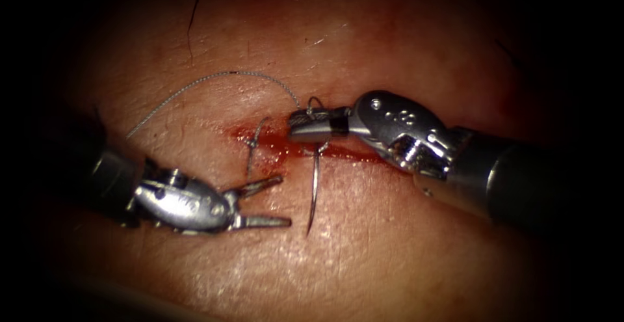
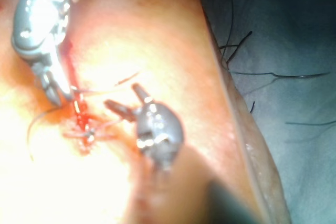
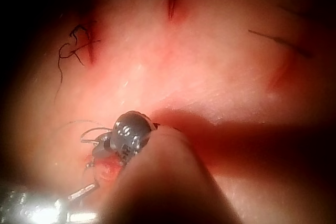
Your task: Wound Closure
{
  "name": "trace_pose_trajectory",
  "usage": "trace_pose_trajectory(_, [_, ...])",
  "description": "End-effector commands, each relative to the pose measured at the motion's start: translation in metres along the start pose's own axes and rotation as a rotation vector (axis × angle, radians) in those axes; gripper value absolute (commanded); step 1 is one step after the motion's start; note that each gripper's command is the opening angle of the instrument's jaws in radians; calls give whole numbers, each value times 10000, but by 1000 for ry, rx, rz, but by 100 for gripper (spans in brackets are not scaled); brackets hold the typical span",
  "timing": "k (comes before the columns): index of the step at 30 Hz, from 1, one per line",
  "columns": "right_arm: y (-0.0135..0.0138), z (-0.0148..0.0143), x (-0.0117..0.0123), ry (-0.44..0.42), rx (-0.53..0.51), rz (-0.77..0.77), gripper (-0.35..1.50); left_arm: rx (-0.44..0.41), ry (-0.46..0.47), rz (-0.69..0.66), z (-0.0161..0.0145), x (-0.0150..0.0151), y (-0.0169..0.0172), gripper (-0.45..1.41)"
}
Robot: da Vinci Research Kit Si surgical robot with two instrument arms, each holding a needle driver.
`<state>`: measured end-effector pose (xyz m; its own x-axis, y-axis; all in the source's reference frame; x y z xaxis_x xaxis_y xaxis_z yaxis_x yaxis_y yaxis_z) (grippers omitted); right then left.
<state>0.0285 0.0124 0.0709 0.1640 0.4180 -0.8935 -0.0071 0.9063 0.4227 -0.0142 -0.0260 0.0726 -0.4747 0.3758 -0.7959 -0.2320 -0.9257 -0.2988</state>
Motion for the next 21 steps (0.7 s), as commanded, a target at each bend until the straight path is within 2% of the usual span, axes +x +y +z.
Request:
trace_pose_trajectory(1, [4, 7, 0, 6, 0, -36, -35, -3, -1, -24, 2, -11, -3, 42])
trace_pose_trajectory(9, [9, 0, 13, 0, 2, -99, -35, 13, -43, -180, 9, -15, -30, 41])
trace_pose_trajectory(15, [-2, 4, 16, 0, 9, -129, -35, 12, -116, -204, 25, -12, -32, 39])
trace_pose_trajectory(21, [-9, 4, 21, 0, 11, -150, -35, -3, -126, -233, 42, -8, -44, 37])
